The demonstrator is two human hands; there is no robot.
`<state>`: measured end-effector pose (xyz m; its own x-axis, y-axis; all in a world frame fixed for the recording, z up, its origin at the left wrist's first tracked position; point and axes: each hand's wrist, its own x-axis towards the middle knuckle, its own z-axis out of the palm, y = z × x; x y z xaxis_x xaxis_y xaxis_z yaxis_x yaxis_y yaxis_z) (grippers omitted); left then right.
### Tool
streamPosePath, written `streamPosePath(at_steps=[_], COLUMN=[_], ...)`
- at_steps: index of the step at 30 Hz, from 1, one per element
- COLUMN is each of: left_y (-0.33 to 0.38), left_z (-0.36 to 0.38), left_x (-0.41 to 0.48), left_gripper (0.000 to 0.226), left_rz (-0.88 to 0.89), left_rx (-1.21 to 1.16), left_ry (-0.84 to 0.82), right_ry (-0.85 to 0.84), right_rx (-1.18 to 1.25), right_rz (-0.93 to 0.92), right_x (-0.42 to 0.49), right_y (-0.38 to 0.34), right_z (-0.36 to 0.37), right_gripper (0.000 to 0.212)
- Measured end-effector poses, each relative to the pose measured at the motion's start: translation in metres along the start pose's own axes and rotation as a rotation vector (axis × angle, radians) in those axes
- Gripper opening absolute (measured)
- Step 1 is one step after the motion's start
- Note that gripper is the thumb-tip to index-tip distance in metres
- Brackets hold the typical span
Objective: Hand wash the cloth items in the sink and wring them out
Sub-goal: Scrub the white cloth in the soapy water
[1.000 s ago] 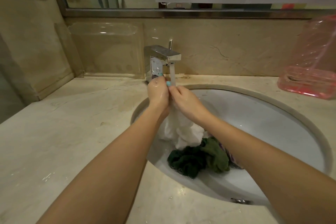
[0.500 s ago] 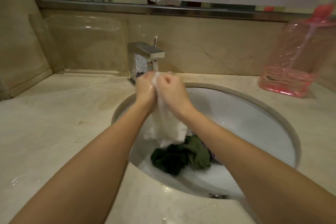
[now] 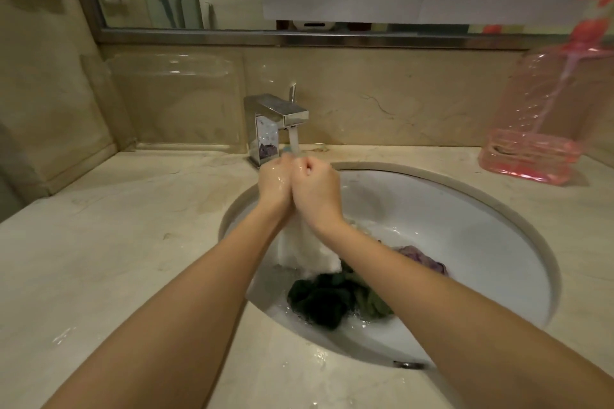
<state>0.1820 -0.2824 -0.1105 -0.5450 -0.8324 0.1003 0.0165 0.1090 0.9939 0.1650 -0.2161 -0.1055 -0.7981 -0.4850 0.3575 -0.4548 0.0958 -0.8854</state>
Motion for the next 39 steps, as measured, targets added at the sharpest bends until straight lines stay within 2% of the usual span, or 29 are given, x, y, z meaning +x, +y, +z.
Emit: streamPosePath(at_steps=[2, 4, 6, 8, 10, 13, 14, 16, 19, 22, 25, 27, 29, 31, 34, 37, 39], left_y=[0.003, 0.005, 0.005, 0.002, -0.002, -0.007, -0.008, -0.008, -0.009, -0.015, -0.012, -0.007, -0.006, -0.006, -0.006, -0.01, -0.01], left_z=[0.009, 0.02, 0.024, 0.02, 0.013, 0.0, -0.002, -0.005, -0.006, -0.01, -0.012, -0.011, -0.01, -0.005, 0.004, 0.004, 0.006], left_x=[-0.008, -0.016, -0.016, -0.014, -0.009, 0.004, 0.008, 0.011, 0.011, 0.011, 0.003, -0.003, -0.004, 0.0, 0.007, 0.011, 0.009], left_gripper=[0.045, 0.048, 0.049, 0.047, 0.04, 0.031, 0.03, 0.026, 0.017, 0.021, 0.036, 0.036, 0.03, 0.026, 0.019, 0.018, 0.026], left_rz=[0.037, 0.092, 0.152, 0.214, 0.228, 0.186, 0.193, 0.21, 0.166, 0.073, 0.0, -0.004, 0.029, 0.092, 0.102, 0.039, -0.035], left_rx=[-0.022, 0.018, 0.034, 0.055, 0.088, 0.072, 0.057, 0.049, 0.097, 0.183, 0.262, 0.256, 0.27, 0.204, -0.02, -0.178, -0.21], left_ry=[-0.037, -0.094, -0.066, -0.012, 0.015, 0.057, 0.069, 0.078, 0.009, -0.06, -0.237, -0.35, -0.379, -0.28, -0.02, -0.026, -0.02], right_ry=[0.055, 0.051, 0.008, -0.054, -0.195, -0.512, -0.583, -0.652, -0.583, -0.351, -0.115, 0.007, 0.07, 0.051, -0.135, -0.352, -0.341], right_rx=[-0.034, -0.092, -0.04, 0.059, 0.08, 0.009, -0.021, -0.035, -0.053, 0.079, 0.218, 0.249, 0.268, 0.282, 0.244, 0.137, 0.133], right_rz=[0.103, 0.114, 0.068, 0.095, 0.123, 0.105, 0.096, 0.071, 0.05, 0.147, 0.228, 0.255, 0.278, 0.269, 0.124, 0.002, -0.009], right_x=[0.018, 0.031, 0.039, 0.042, 0.037, 0.031, 0.03, 0.033, 0.036, 0.041, 0.051, 0.053, 0.055, 0.054, 0.04, 0.022, 0.02], right_y=[0.012, 0.023, 0.028, 0.028, 0.03, 0.031, 0.029, 0.029, 0.04, 0.044, 0.037, 0.036, 0.038, 0.037, 0.025, 0.016, 0.015], right_z=[-0.012, -0.029, -0.039, -0.044, -0.044, -0.041, -0.043, -0.048, -0.052, -0.054, -0.054, -0.053, -0.053, -0.054, -0.045, -0.021, -0.014], right_gripper=[0.04, 0.038, 0.038, 0.027, 0.014, 0.038, 0.042, 0.035, 0.023, 0.023, 0.021, 0.022, 0.021, 0.02, 0.021, 0.026, 0.027])
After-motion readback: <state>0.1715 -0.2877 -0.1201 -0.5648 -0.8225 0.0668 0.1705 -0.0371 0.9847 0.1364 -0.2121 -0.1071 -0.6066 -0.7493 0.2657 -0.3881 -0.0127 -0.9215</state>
